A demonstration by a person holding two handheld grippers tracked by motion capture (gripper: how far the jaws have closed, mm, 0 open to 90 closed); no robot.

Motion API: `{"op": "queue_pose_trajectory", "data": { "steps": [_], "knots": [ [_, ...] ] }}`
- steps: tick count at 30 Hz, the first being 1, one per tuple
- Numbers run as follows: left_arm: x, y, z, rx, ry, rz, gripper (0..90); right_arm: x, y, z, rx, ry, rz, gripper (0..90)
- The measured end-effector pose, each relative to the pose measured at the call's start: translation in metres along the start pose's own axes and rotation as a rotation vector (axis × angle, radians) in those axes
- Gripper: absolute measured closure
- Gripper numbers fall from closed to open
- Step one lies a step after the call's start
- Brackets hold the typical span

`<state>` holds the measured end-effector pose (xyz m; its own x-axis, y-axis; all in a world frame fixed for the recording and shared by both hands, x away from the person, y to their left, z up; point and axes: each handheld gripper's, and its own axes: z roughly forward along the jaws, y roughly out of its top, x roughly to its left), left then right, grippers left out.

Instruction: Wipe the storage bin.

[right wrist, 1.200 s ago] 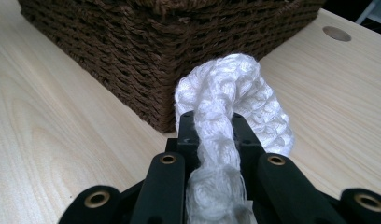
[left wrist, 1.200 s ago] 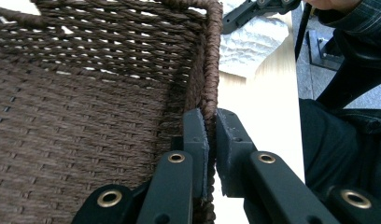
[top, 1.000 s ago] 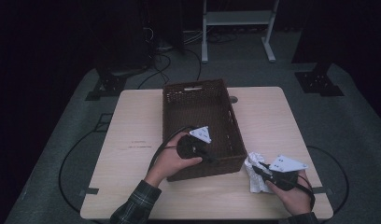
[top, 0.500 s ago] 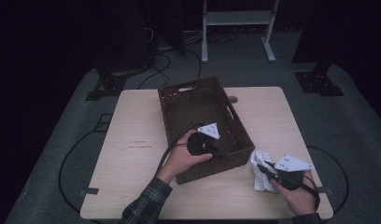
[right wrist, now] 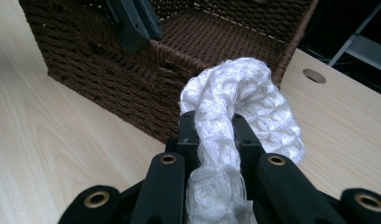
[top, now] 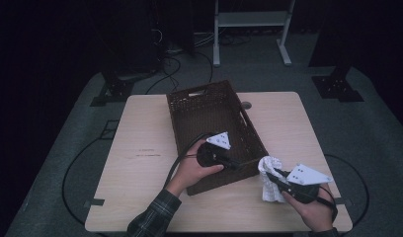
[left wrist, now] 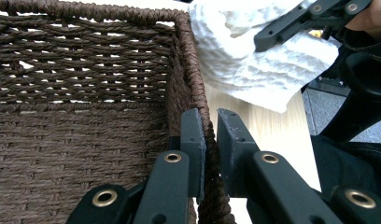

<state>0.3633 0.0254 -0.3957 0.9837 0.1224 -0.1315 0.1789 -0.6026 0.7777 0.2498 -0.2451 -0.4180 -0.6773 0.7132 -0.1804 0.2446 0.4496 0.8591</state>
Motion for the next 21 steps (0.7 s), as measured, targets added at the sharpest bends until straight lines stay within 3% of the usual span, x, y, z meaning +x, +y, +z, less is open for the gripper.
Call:
{"op": "queue_pose_trajectory", "data": {
  "steps": [6,11,18,21],
  "knots": [
    [0.002,-0.001,0.000,-0.009,-0.014,-0.011,80.2,-0.008,-0.005,0.022,0.037,0.018,0.021,77.5],
    [0.003,-0.005,0.000,-0.029,-0.018,-0.011,80.0,-0.006,-0.006,0.036,0.062,0.033,0.022,77.6],
    [0.003,-0.005,0.000,-0.026,-0.016,-0.006,79.7,-0.006,-0.013,0.046,0.086,0.047,0.049,77.7],
    [0.003,-0.005,0.000,-0.026,-0.016,-0.005,79.4,-0.005,-0.017,0.051,0.123,0.045,0.046,77.7]
  ]
}}
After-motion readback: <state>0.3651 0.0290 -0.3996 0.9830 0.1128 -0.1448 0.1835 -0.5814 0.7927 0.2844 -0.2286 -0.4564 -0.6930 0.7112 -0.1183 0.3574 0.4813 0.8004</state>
